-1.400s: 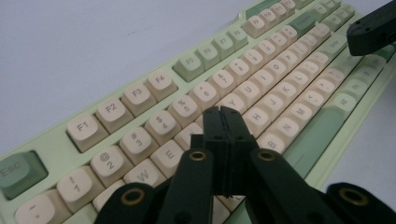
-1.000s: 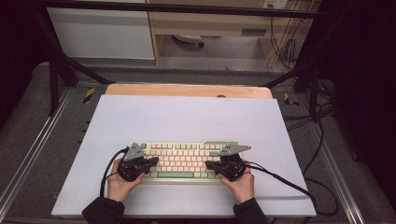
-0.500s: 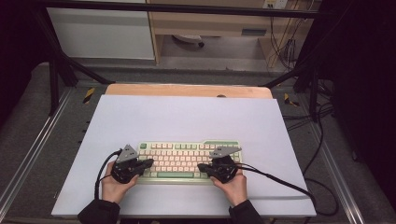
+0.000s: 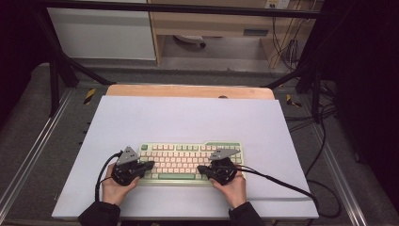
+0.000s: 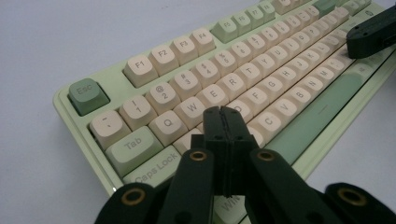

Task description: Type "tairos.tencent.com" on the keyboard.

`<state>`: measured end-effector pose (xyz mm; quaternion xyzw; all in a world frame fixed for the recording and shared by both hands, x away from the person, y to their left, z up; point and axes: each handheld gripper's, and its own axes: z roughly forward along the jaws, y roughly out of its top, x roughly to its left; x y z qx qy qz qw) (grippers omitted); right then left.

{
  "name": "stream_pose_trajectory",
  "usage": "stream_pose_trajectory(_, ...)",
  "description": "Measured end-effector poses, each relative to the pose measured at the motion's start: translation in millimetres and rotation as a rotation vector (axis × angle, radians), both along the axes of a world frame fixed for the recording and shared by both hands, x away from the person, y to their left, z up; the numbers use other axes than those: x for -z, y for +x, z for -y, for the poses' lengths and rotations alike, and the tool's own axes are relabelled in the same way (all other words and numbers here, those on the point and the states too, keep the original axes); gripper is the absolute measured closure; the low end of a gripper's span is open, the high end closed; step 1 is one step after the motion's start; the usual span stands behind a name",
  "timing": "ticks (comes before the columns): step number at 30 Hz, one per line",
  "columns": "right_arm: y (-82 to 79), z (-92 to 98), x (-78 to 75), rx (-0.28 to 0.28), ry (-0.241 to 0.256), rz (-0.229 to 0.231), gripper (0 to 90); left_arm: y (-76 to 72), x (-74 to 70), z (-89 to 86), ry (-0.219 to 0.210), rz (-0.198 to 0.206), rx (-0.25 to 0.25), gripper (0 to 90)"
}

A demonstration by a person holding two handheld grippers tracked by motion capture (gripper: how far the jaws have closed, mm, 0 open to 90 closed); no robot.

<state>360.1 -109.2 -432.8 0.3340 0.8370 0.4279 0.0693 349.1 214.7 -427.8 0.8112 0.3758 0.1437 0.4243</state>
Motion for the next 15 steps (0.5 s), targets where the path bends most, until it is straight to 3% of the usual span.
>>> stream_pose_trajectory(8,0.2,-0.8,2.1,-0.009,-0.011,-0.006,90.0,-0.9,-1.1,-0.2,-0.004,0.007,-0.001,89.8)
stream_pose_trajectory(15,-0.7,5.3,-6.6,0.0,-0.015,0.024,90.0,-1.1,-2.8,-1.2,-0.009,0.013,-0.005,89.8)
